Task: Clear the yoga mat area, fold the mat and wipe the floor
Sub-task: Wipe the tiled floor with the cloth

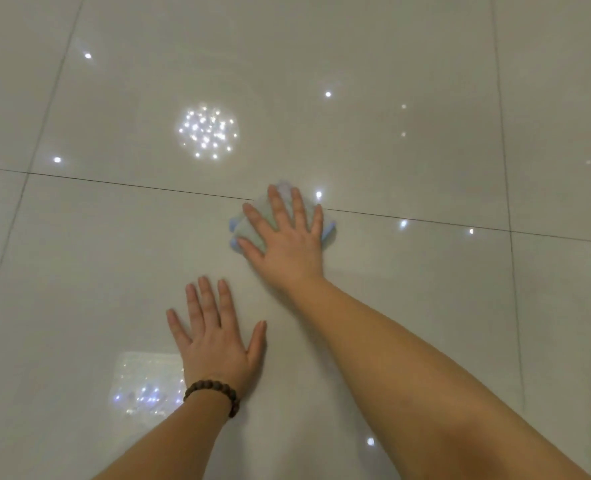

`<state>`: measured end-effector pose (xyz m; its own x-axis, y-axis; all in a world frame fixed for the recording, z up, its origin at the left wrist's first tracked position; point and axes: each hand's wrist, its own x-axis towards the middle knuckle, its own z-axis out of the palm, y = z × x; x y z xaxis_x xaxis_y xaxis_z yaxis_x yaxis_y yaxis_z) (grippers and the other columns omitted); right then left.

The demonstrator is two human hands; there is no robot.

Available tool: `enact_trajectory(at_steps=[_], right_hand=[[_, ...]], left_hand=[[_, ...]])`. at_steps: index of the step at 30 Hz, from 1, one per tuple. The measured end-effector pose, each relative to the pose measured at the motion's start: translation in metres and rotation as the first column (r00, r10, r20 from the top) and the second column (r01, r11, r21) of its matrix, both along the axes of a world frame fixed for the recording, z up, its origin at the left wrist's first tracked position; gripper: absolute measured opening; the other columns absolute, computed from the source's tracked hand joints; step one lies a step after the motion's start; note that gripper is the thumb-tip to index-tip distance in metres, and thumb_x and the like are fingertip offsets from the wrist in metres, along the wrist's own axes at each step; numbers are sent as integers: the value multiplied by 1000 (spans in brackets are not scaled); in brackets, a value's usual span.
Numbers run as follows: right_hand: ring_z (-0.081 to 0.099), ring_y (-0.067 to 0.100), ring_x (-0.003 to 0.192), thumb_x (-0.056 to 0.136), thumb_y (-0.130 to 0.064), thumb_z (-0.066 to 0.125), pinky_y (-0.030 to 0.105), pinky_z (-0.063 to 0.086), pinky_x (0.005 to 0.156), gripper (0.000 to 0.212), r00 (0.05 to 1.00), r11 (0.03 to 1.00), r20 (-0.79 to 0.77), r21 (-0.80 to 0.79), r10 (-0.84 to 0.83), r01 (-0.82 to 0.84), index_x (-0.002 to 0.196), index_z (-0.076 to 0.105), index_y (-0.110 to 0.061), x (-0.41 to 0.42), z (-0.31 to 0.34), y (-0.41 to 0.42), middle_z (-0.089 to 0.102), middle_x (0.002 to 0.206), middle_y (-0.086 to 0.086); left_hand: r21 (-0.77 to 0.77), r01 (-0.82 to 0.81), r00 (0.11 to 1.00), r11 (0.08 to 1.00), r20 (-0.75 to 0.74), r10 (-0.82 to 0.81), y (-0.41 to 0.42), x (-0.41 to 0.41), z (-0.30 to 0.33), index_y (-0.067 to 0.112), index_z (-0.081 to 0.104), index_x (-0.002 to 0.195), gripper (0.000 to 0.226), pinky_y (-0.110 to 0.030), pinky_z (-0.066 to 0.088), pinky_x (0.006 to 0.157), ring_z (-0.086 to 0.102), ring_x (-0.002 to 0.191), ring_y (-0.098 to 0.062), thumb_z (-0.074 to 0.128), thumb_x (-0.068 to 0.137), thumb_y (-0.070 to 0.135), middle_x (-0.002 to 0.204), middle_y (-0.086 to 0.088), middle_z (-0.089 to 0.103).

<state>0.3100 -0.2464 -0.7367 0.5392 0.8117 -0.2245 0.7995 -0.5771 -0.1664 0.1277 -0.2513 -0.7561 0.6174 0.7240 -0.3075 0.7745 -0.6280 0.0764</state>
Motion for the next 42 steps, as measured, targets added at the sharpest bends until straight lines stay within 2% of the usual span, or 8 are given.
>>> enact_trajectory(at_steps=[6, 11, 14, 17, 23, 31, 36, 42], right_hand=[[4, 23, 147, 87, -69, 14, 51, 5, 116, 64, 906, 910, 116, -28, -407, 413, 145, 24, -45, 147, 1, -178, 9, 160, -6], [1, 31, 146, 90, -67, 16, 59, 6, 112, 64, 230, 231, 25, 40, -973, 972, 148, 20, -39, 152, 9, -199, 6, 160, 0], [4, 32, 146, 90, -65, 27, 60, 16, 108, 54, 695, 601, -335, 349, -636, 719, 135, 45, -42, 70, -3, -106, 29, 152, -9], [5, 31, 146, 87, -66, 28, 61, 8, 112, 57, 1000, 961, -18, 276, -1, 6, 138, 41, -43, -23, 1, -37, 23, 157, -3], [9, 23, 146, 89, -68, 22, 55, 10, 115, 60, 969, 979, 154, 107, -191, 176, 144, 30, -44, 58, -9, -172, 15, 159, -5], [-2, 30, 146, 93, -62, 20, 59, 3, 113, 60, 330, 331, 76, -2, -941, 944, 149, 17, -38, 51, 14, -186, 2, 160, 1], [8, 30, 146, 89, -64, 28, 57, 2, 113, 58, 986, 986, 95, 107, -139, 129, 142, 36, -42, -121, -7, -30, 18, 158, 1], [21, 31, 144, 92, -66, 32, 53, 14, 114, 56, 639, 642, 197, 60, 743, -765, 142, 35, -43, -83, -10, -36, 24, 156, 1]], left_hand=[[12, 2, 1000, 1000, -5, -2, -1, -1, -2, 11, 1, 153, 86, -61, 4, 115, -6, 148, -30, 24, 89, 63, 160, -14, -3], [13, 6, 1000, 1000, -1, -6, -2, -1, -1, 10, 1, 153, 86, -60, 2, 115, -6, 148, -30, 23, 89, 63, 160, -14, -2], [19, 0, 1000, 1000, -5, 0, -2, -1, -2, 11, -1, 153, 86, -60, 2, 116, -7, 148, -30, 21, 89, 63, 160, -14, -4], [24, 9, 1000, 1000, -12, -9, -2, -2, -1, 9, 3, 153, 85, -60, 2, 116, -7, 148, -30, 21, 89, 62, 160, -14, -3], [17, 8, 999, 1000, 39, -9, -2, -2, 3, 12, -4, 153, 84, -55, -9, 116, -15, 147, -27, 20, 90, 61, 160, -12, -9], [-54, -23, 969, 998, 243, 36, 20, -37, 6, 4, 1, 151, 75, -46, -8, 119, -7, 148, -23, 14, 93, 50, 160, -15, 2], [-1, -340, 927, 940, 167, 336, 57, -137, 10, 0, 3, 151, 79, -53, -3, 118, -2, 148, -29, 15, 91, 51, 160, -18, 4], [72, -515, 856, 854, -12, 517, 69, -237, 9, 3, -9, 150, 86, -57, -5, 116, -10, 148, -28, 4, 88, 61, 160, -18, -5]])
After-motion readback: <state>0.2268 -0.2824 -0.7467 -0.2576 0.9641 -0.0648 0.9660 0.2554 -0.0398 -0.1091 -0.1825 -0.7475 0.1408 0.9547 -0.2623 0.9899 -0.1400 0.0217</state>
